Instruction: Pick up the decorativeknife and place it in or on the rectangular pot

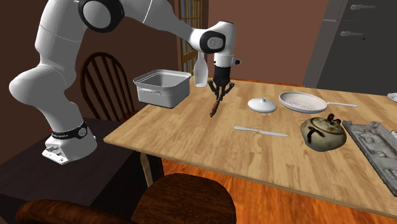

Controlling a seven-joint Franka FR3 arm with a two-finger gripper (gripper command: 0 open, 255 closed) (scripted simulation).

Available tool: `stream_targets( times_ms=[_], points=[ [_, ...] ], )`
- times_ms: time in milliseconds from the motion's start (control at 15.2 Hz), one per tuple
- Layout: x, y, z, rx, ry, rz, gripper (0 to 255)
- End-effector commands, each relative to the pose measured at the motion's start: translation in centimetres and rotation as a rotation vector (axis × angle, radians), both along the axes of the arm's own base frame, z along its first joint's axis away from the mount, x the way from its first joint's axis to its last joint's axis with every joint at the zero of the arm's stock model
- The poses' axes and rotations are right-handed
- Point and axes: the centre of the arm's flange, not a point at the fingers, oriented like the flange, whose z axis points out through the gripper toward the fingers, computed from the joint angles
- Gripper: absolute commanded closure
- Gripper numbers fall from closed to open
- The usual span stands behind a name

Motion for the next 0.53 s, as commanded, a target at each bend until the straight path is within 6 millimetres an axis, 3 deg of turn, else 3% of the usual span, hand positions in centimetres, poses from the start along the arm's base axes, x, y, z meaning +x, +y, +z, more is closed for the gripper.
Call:
stream_targets(
  times_ms=[0,462],
  points=[
    [0.0,0.0,1.2,0.0,0.0,0.0,255],
    [0.0,0.0,4.9,0.0,0.0,0.0,255]
  ],
)
